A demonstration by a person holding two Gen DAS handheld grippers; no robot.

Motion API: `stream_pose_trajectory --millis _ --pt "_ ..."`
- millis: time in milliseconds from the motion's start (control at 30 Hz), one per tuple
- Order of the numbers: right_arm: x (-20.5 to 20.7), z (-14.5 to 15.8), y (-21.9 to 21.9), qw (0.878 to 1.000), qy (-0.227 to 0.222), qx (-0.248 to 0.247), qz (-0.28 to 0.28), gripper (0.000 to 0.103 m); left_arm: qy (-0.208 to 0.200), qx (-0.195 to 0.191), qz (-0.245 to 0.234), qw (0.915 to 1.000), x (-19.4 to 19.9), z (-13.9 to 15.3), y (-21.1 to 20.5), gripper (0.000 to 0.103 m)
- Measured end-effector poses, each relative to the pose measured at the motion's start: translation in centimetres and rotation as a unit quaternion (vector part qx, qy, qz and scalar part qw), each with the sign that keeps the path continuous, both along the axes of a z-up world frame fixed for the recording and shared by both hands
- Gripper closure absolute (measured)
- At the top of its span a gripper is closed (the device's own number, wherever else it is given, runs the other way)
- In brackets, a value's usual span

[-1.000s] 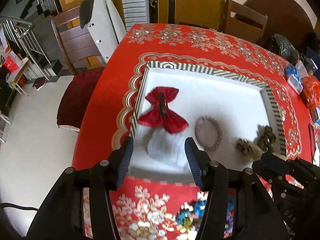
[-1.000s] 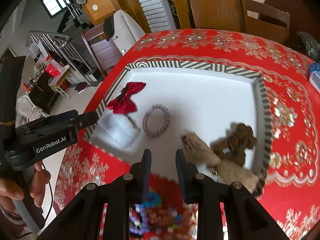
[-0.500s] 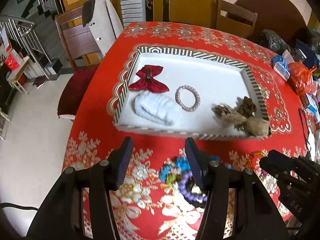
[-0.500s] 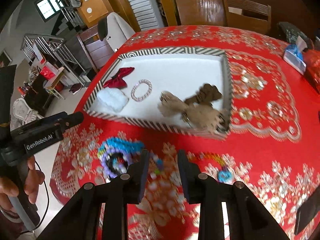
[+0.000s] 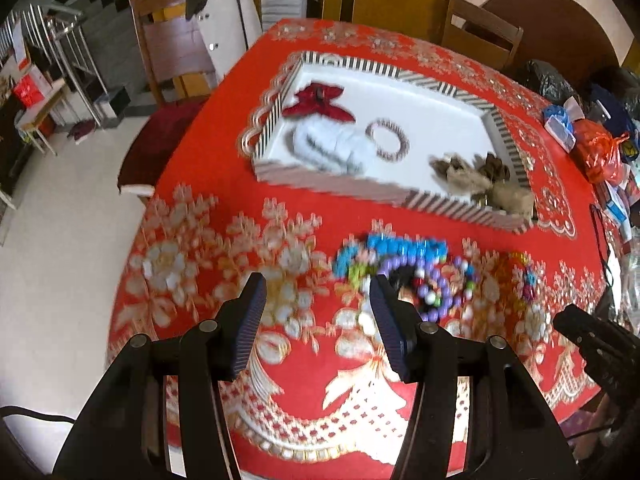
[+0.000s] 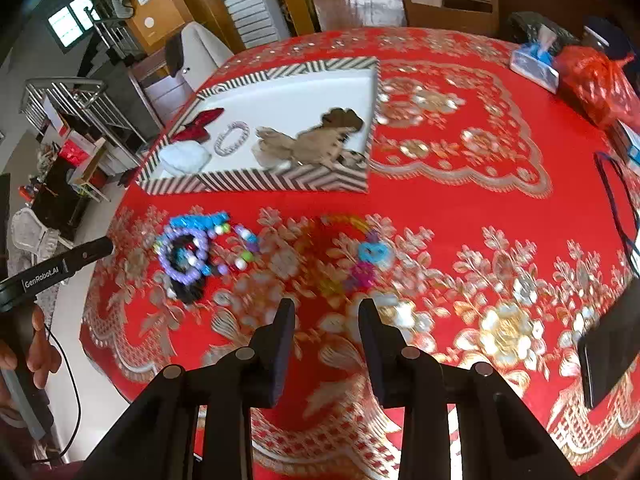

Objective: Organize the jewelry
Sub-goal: 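Withdraw both tools from the tray back toward the remaining jewelry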

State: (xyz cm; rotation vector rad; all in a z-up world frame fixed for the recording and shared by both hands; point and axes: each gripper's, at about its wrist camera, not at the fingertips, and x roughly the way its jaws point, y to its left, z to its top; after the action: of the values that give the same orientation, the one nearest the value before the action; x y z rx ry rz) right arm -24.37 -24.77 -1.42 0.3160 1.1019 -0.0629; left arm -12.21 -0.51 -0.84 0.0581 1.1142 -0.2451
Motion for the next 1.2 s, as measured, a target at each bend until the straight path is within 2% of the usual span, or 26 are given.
stream_pose_trajectory --millis 300,400,567,667,967,1100,1167,1200 --pt "-0.5 -0.8 -0.9 1.000 0.012 0.004 -0.010 0.072 0.037 -0.025 -0.020 0.9988 -0.4 -2.1 -0.7 0.050" --pt "0.1 -0.7 -0.9 1.000 0.011 0.006 -0.009 0.072 0.041 -0.035 -0.013 0.9984 0.9 -2.1 -1.0 0.050" --pt "0.9 -0.5 -1.0 1.000 0.008 0.009 -0.014 0.072 0.076 -0.057 0.010 0.9954 4.3 -2.8 -1.5 0.050" --pt "1.2 -0.6 -1.5 1.000 0.010 0.011 -0.022 0.072 0.086 -0.050 0.015 0.9949 6.1 -3.1 -2.2 0.050" --pt "1.6 -1.2 -3.1 0.998 0.014 0.025 -0.049 0.072 0.159 -0.047 0.003 0.9861 9.3 -6.0 -4.7 0.050" --pt "1.9 -1.5 -4.2 0.997 0.016 0.032 -0.068 0.072 0.157 -0.037 -0.018 0.9867 9.5 -6.2 -5.8 0.051" --pt "2.1 -1.6 -4.5 0.997 0.013 0.039 -0.070 0.072 0.157 -0.037 -0.024 0.9866 9.5 -6.2 -6.3 0.077" --pt "2.2 -1.6 -4.5 0.997 0.013 0.038 -0.068 0.072 0.160 -0.037 -0.031 0.9859 9.6 -6.2 -6.6 0.080"
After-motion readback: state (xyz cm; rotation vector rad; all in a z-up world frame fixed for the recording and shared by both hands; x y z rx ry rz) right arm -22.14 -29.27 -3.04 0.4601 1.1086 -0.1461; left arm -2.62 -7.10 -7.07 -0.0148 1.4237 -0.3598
